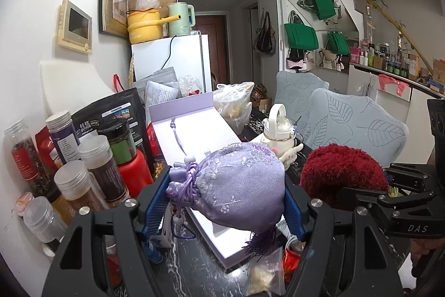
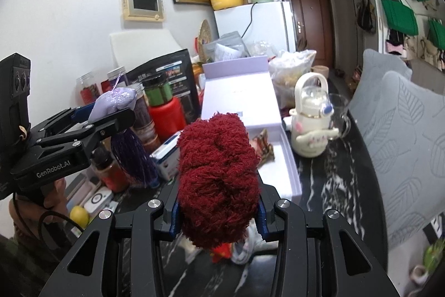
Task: Organize soft objects
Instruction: 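Carry the pouch with the left tool while the right tool carries the scrunchie over the gift box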
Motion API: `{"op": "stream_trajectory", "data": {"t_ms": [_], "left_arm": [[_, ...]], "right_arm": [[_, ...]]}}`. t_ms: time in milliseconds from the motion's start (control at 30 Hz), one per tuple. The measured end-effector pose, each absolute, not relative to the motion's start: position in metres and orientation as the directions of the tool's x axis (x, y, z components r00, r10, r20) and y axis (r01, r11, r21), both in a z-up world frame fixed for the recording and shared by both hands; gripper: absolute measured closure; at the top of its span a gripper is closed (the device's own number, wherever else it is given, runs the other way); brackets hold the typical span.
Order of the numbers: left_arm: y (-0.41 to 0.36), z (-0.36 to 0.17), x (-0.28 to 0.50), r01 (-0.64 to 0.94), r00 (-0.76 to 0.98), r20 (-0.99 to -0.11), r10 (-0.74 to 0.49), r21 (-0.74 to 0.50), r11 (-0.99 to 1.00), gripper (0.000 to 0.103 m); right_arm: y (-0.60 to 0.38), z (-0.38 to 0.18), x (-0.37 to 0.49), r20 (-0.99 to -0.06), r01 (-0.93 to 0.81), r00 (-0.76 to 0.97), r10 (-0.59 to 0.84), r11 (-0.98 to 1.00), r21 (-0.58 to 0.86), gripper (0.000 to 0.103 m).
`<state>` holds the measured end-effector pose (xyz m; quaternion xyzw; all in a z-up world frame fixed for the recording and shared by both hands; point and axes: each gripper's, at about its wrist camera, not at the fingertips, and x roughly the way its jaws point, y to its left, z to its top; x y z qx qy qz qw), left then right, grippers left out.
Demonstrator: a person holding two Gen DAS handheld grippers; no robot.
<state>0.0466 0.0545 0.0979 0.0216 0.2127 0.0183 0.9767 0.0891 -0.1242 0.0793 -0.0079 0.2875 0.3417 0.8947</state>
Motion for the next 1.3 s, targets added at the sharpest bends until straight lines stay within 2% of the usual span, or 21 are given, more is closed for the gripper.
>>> {"op": "stream_trajectory", "data": {"t_ms": [533,1300], "left_arm": [[0.069,0.101,0.109,-0.026,0.906,-0.420,0.053,0.068,0.997,0.032],[0.084,0.054,0.203,-0.045,0.834,-0.547,0.078,0.075,0.996,0.032]], "right_arm": [[-0.113,0.091,0.143,-0.514,-0.594,0.634,0.578,0.789,0.155,0.063],[-0.085,0.061,0.239,-0.591,-0.557,0.610,0.527,0.816,0.152,0.063]]}}
